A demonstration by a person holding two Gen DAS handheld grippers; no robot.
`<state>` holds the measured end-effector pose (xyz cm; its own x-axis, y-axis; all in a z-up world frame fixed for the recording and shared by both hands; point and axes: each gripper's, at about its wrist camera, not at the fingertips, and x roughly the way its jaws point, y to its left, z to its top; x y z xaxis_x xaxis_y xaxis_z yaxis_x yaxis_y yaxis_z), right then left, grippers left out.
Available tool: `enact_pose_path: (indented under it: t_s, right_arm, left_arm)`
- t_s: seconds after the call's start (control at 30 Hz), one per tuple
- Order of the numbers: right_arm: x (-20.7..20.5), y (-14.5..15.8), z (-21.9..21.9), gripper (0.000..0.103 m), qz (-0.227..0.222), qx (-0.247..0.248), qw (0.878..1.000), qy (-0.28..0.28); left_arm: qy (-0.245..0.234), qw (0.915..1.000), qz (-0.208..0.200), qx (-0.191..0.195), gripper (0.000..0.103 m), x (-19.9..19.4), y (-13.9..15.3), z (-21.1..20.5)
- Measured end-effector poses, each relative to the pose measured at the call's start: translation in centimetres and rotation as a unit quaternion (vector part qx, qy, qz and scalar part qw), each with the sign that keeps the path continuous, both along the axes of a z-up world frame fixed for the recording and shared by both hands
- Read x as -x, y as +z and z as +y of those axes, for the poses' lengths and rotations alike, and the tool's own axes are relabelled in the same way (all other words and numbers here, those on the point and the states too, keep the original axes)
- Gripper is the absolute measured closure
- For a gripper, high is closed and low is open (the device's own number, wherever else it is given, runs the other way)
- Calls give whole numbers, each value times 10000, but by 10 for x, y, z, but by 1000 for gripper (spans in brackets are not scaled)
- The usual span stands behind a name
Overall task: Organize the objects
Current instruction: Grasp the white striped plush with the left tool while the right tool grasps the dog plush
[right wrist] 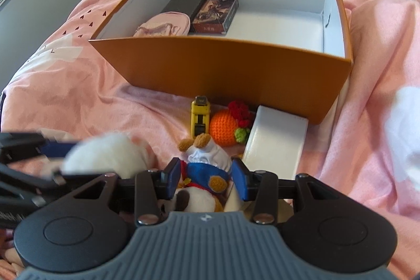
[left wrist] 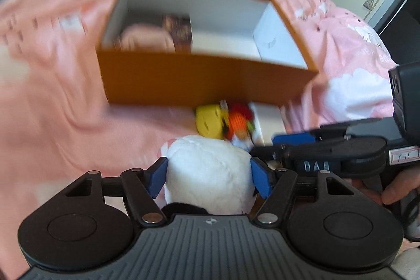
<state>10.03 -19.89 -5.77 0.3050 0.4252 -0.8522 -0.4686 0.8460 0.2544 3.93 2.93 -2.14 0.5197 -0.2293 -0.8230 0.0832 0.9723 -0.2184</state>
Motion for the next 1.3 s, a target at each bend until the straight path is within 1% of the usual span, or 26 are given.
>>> enact_pose_path:
  t_s: [0.07,0.13,0.17,0.2,0.3,0.43,0.5,0.57,0.63,0.73,0.8,0.83,0.93,1.03,1.1,1.17,1.23,1.3]
  right_arm:
    - [0,1,2,57,-18,-9,10000,45]
    - [-2,0,4,57,8,-21,10000,84]
    - [-3,-1,5,57,20,-17,9999,100]
    - [-4,-1,6,57,28,-9,9999,114]
    - [-6,-5,8,57,154,18,9998,130]
    - [-10,-14,5,57,482,-4,9988,43]
    - [-12,-17,4,57,579,-10,9983,39]
    - [-15,-17,5,57,656,-4,9978,90]
    - [-17,-17,8,57,751,66,9970,201]
    - [-19,-18,17,56,836,334,9944,550]
    - [-22,-21,22,56,946,469,9917,727]
    - [-25,-24,23,56,1035,493,9905,756]
    - [-33,-31,27,56,1226,511,9873,871]
    - [-38,-36,32,55,1305,578,9850,967]
    - [-39,-38,34,55,1326,599,9841,1023]
    - [-41,-40,34,53,1352,593,9835,1043]
    - [-39,-40,35,53,1329,606,9834,1080]
    - [-38,-40,37,52,1269,651,9833,1133]
  left_arm:
    - [26,9994,-242,-250,26,-3,2,1]
    - [51,9987,-411,-305,26,-8,-3,5]
    - [54,9989,-364,-302,26,-12,-10,8]
    - [40,9994,-174,-291,26,-18,-19,10]
    - [182,9993,324,-11,23,-23,-44,20]
    - [280,9986,390,210,18,-20,-41,27]
    - [345,9974,478,414,17,-19,-37,31]
    - [468,9944,666,681,15,-19,-35,37]
    - [643,9907,865,825,15,-20,-34,42]
    - [921,9854,1091,926,15,-24,-38,48]
    - [1081,9822,1254,890,16,-27,-46,52]
    - [1107,9810,1311,903,16,-27,-50,52]
    - [1060,9761,1492,1170,16,-27,-62,52]
    - [1029,9719,1609,1379,15,-28,-73,50]
    - [1020,9702,1616,1491,17,-30,-77,49]
    - [1011,9686,1604,1606,21,-31,-80,48]
    - [988,9685,1589,1642,22,-32,-82,46]
    - [973,9696,1533,1640,25,-32,-82,44]
